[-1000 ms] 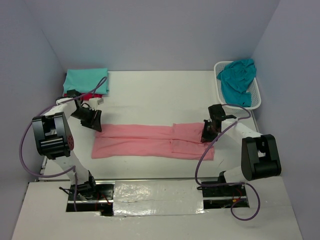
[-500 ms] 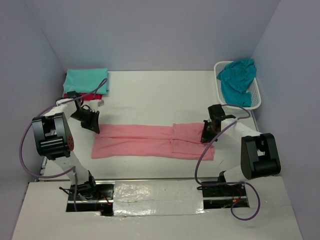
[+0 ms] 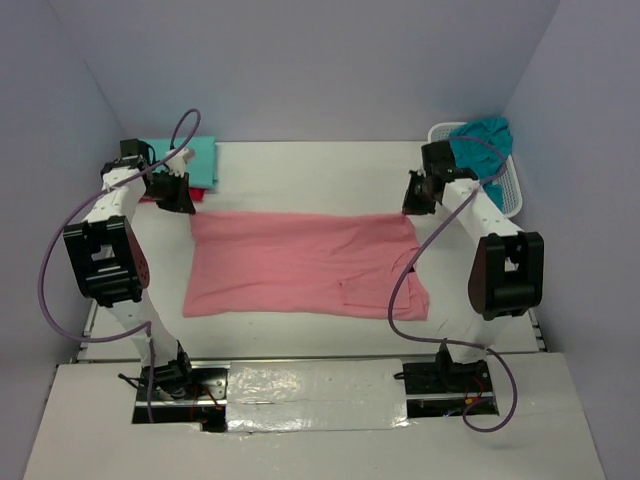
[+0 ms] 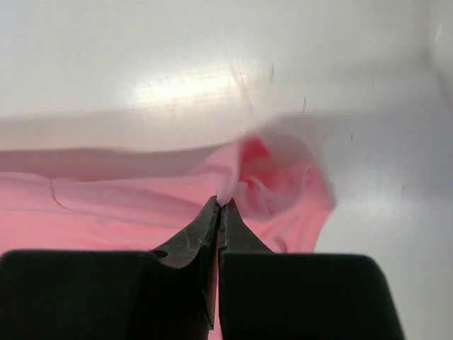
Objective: Fold and stack the t-shirts
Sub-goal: Fold the other side of the tshirt into a rectangle
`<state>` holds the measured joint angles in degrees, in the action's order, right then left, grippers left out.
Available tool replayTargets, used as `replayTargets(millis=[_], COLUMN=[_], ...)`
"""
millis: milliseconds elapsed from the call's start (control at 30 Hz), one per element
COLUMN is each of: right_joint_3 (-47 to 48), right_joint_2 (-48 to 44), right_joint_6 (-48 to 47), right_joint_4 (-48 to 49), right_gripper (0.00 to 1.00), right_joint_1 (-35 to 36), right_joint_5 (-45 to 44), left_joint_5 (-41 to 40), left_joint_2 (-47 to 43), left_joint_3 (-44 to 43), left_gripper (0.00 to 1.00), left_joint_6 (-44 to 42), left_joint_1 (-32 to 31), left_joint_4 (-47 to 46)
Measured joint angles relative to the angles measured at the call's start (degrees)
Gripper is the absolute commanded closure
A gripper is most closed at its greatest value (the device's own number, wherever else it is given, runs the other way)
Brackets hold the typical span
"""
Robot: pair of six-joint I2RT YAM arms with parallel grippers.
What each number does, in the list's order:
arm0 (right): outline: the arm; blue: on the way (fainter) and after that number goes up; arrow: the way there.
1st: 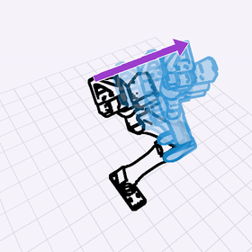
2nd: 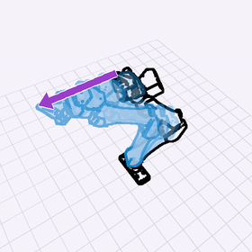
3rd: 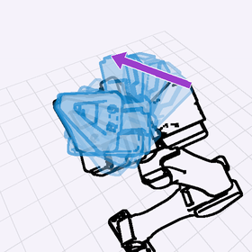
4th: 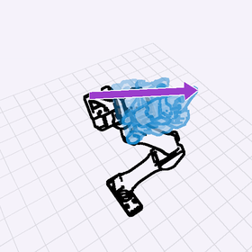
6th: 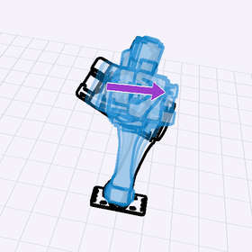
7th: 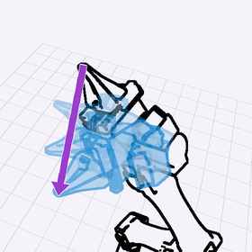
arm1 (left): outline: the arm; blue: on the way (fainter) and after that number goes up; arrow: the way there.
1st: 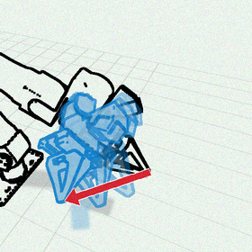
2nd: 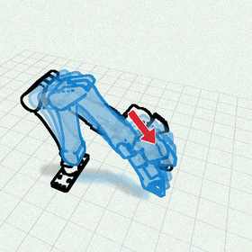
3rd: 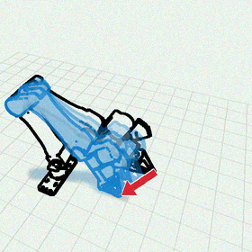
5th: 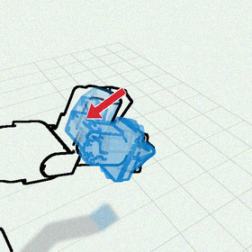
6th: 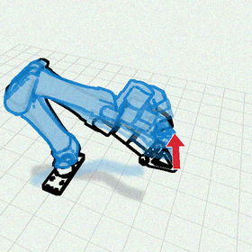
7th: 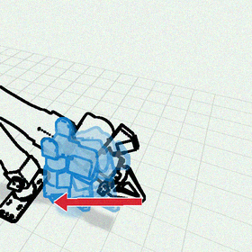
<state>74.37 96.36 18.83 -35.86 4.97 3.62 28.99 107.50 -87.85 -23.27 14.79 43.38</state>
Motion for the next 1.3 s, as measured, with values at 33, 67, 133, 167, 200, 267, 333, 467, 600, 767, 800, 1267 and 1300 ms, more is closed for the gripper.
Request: replayTargets(millis=[33,67,133,167,200,267,333,467,600,767,800,1267,1300], right_joint_3=[3.08,5.97,9.27,9.77,9.64,8.02,4.61,-5.66,-15.15,-24.37,-25.64,-29.83,-29.83], right_joint_2=[1.31,2.71,4.52,5.05,5.18,4.94,3.85,-0.83,-7.19,-15.47,-16.35,-15.19,-15.15], right_joint_6=[-0.31,-0.52,-0.74,-0.81,-0.83,-0.87,-0.87,-0.68,0.13,1.66,1.84,2.78,2.78], right_joint_4=[0.00,-0.07,-0.15,-0.13,-0.39,-0.61,-0.52,-0.50,-0.44,0.39,0.59,3.19,3.19], right_gripper=[1.00,1.00,1.00,1.00,1.00,1.00,1.00,1.00,1.00,1.00,1.00,1.00,1.00], right_joint_1=[-0.26,-0.44,-0.66,-0.68,-0.68,-0.72,-0.74,-0.74,-0.74,-0.74,-0.74,-0.74,-0.74], right_joint_5=[-0.07,-0.07,-0.04,-0.02,0.00,0.07,0.22,0.52,1.25,2.23,2.56,4.11,4.11], left_joint_5=[0.39,0.92,1.86,2.38,2.71,2.93,2.89,1.77,-0.66,-3.17,-3.43,-5.92,-6.16], left_joint_2=[0.57,1.14,1.79,2.03,2.14,1.95,1.22,-1.22,-4.81,-9.31,-9.68,-9.99,-9.99], left_joint_3=[-1.31,-2.36,-3.23,-3.34,-3.26,-1.95,0.87,8.41,14.32,18.08,18.32,23.76,23.78], left_gripper=[1.00,1.00,1.00,1.00,1.00,1.00,1.00,1.00,1.00,1.00,1.00,1.00,1.00], left_joint_6=[1.18,2.05,3.52,4.02,4.17,3.82,2.75,-2.12,-6.34,-9.46,-9.79,-13.81,-13.97], left_joint_1=[-0.02,-0.04,-0.04,-0.04,-0.04,-0.04,-0.04,-0.04,0.17,0.87,0.90,0.22,0.22], left_joint_4=[-1.38,-2.49,-4.28,-4.83,-4.96,-5.33,-5.53,-2.93,0.92,3.28,3.52,4.26,4.28])
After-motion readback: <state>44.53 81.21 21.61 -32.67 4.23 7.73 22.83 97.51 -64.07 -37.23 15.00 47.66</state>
